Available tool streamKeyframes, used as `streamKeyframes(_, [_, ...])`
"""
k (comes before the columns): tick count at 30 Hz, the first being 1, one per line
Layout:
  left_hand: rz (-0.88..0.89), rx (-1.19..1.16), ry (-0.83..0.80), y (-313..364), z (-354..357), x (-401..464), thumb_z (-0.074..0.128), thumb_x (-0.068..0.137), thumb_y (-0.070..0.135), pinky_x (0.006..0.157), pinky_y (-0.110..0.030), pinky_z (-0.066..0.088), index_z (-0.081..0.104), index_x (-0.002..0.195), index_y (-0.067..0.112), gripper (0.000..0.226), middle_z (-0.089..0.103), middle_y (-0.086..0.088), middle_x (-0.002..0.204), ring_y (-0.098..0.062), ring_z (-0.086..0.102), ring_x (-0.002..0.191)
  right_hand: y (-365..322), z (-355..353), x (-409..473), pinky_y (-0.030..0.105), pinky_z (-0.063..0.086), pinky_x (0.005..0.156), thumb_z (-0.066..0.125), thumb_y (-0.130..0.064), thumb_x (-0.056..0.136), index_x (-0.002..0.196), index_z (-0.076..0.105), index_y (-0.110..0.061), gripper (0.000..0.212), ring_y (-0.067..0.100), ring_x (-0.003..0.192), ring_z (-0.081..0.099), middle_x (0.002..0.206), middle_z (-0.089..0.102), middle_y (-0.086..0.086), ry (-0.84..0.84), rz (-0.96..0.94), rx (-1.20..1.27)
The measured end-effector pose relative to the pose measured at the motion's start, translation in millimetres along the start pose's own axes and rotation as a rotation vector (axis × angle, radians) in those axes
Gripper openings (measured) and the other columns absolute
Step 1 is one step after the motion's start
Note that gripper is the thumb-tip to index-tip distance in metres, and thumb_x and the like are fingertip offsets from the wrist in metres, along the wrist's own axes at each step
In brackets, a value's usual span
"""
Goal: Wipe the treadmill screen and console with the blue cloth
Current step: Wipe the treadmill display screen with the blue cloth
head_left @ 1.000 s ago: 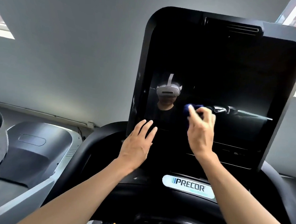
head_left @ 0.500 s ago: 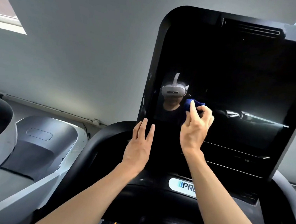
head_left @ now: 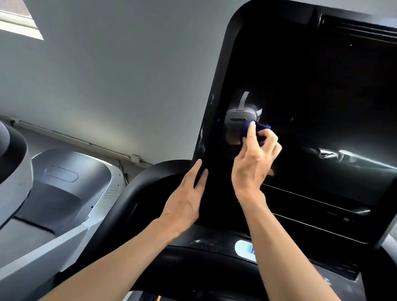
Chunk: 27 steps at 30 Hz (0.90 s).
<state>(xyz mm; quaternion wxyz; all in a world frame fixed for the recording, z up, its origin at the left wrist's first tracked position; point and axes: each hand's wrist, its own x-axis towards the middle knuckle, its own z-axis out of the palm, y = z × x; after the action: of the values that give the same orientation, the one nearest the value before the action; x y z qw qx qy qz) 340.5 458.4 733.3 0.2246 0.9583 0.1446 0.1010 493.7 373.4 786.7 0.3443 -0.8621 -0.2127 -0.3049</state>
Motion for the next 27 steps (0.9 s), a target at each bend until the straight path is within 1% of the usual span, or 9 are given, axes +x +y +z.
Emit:
streamKeyframes(2, [0.036, 0.026, 0.029, -0.8, -0.3, -0.4, 0.065, 0.087, -0.002, 0.121, -0.037, 0.032, 0.021, 0.160, 0.009, 0.086, -0.004, -0.009, 0.169, -0.030, 0.022, 0.153, -11.2, 9.2, -13.8, 0.031, 0.048, 0.091, 0.059, 0.004, 0.093, 0.138, 0.059, -0.015, 0.049, 0.029, 0.111, 0.045, 0.125, 0.052, 0.011, -0.082, -0.148, -0.019])
streamKeyframes(5, [0.056, 0.059, 0.007, -5.4, -5.8, -1.0, 0.066, 0.086, -0.001, 0.119, -0.015, 0.021, 0.015, 0.161, 0.008, 0.091, -0.016, -0.002, 0.168, -0.013, 0.016, 0.154, 5.7, 0.2, -37.8, 0.036, 0.052, 0.092, 0.065, -0.003, 0.092, 0.135, 0.062, -0.014, 0.044, 0.028, 0.112, 0.047, 0.126, 0.055, 0.009, -0.240, -0.383, -0.037])
streamKeyframes(8, [0.101, 0.085, 0.004, -7.2, -9.4, -2.0, 0.061, 0.092, 0.005, 0.122, -0.016, 0.017, 0.012, 0.161, 0.006, 0.085, -0.019, -0.003, 0.168, -0.012, 0.012, 0.154, 25.6, -18.1, -30.0, 0.036, 0.052, 0.086, 0.064, -0.006, 0.093, 0.130, 0.067, -0.016, 0.039, 0.028, 0.105, 0.048, 0.120, 0.057, 0.009, -0.255, -0.512, -0.079])
streamKeyframes(13, [0.104, -0.055, 0.015, -6.9, -17.7, -3.8, 0.059, 0.097, 0.014, 0.115, -0.011, 0.016, 0.017, 0.161, 0.006, 0.077, -0.004, 0.000, 0.171, -0.014, 0.021, 0.152, -7.4, -2.3, 18.6, 0.027, 0.048, 0.076, 0.061, 0.002, 0.093, 0.136, 0.060, -0.019, 0.048, 0.026, 0.108, 0.042, 0.125, 0.049, 0.009, -0.028, -0.020, -0.044])
streamKeyframes(15, [0.129, -0.074, 0.000, -6.9, -21.4, -3.5, 0.060, 0.094, 0.009, 0.116, -0.012, 0.018, 0.014, 0.161, 0.008, 0.081, 0.000, 0.000, 0.171, -0.014, 0.022, 0.152, -22.4, 6.5, 6.5, 0.028, 0.049, 0.084, 0.060, 0.004, 0.092, 0.138, 0.058, -0.018, 0.052, 0.026, 0.110, 0.041, 0.126, 0.048, 0.009, -0.067, -0.076, -0.049])
streamKeyframes(17, [0.120, -0.093, -0.016, -10.7, -22.9, -2.0, 0.061, 0.091, 0.006, 0.118, -0.016, 0.025, 0.010, 0.163, 0.012, 0.088, -0.004, 0.005, 0.171, -0.012, 0.024, 0.152, -18.8, 6.9, -18.8, 0.033, 0.050, 0.092, 0.060, 0.001, 0.093, 0.138, 0.059, -0.016, 0.048, 0.028, 0.112, 0.043, 0.126, 0.051, 0.010, -0.184, -0.286, -0.049])
streamKeyframes(20, [0.118, -0.061, -0.044, -11.8, -25.0, -0.5, 0.059, 0.092, 0.005, 0.120, -0.018, 0.023, 0.007, 0.162, 0.009, 0.087, -0.012, 0.007, 0.170, -0.012, 0.023, 0.152, 10.1, -7.6, -33.8, 0.041, 0.051, 0.090, 0.060, -0.009, 0.094, 0.133, 0.065, -0.020, 0.040, 0.029, 0.110, 0.048, 0.125, 0.056, 0.008, -0.283, -0.488, -0.058])
streamKeyframes(23, [0.121, -0.077, -0.064, -9.2, -28.8, -1.7, 0.056, 0.096, 0.011, 0.113, -0.010, 0.016, 0.004, 0.162, 0.009, 0.084, -0.019, 0.008, 0.168, -0.012, 0.020, 0.152, 19.0, -13.9, -12.1, 0.043, 0.053, 0.083, 0.061, -0.005, 0.096, 0.132, 0.066, -0.021, 0.040, 0.030, 0.108, 0.047, 0.124, 0.054, 0.008, -0.167, -0.346, -0.080])
streamKeyframes(27, [0.090, -0.099, -0.072, -6.3, -26.8, -4.2, 0.059, 0.094, 0.015, 0.113, -0.015, 0.029, 0.001, 0.163, 0.013, 0.091, -0.022, 0.009, 0.168, -0.014, 0.023, 0.152, -19.0, 7.7, 9.4, 0.034, 0.050, 0.086, 0.060, -0.002, 0.096, 0.137, 0.060, -0.018, 0.045, 0.031, 0.108, 0.044, 0.125, 0.049, 0.011, -0.023, -0.061, -0.025])
